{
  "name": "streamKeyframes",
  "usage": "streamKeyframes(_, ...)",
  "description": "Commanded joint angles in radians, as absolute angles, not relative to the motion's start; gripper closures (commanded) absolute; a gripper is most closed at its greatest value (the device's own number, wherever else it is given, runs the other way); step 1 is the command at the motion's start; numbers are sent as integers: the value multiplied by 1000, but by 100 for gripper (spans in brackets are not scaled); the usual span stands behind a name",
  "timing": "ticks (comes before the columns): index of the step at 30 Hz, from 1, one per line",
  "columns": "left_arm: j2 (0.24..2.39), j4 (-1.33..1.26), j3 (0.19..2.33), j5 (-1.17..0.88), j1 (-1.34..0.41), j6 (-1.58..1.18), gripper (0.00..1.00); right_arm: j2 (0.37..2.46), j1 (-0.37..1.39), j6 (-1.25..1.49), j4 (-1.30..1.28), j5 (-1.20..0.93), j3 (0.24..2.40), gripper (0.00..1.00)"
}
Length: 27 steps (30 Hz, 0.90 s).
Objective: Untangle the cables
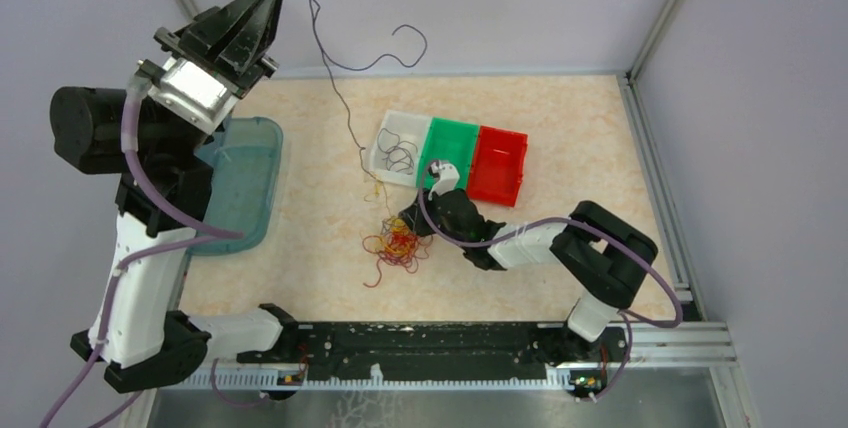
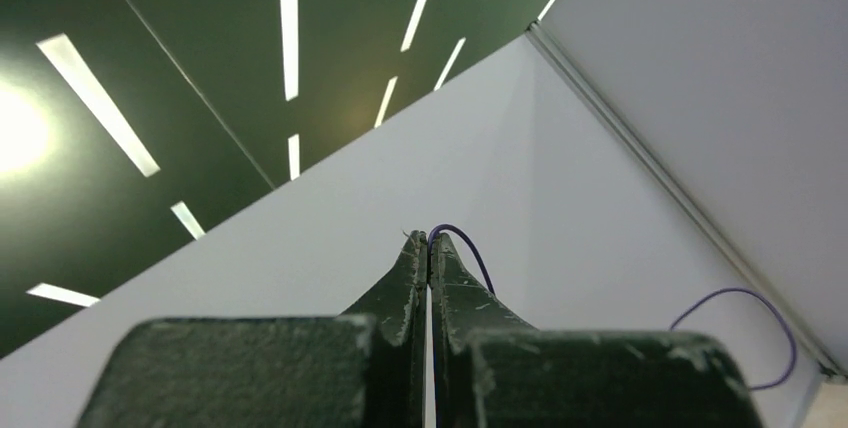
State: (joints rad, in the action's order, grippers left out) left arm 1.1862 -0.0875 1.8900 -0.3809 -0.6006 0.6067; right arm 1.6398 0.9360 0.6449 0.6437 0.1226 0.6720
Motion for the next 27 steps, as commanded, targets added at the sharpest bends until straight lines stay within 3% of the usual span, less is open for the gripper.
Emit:
streamKeyframes(1,1195,-192,1952,-365,-606,684,100,1690,952,659,693,121,657,95)
streamKeyframes(3,1204,-204,1964,-370,-606,706,100,1702,954,663,694,120,651,100)
streamKeyframes(21,1359,-378,2168,-449,-606,904,100,1845,994,697,736,143,590,100)
streamKeyframes(27,1374,-327,2178,-449,-606,907,100,1689,993,636,721,198,549,97)
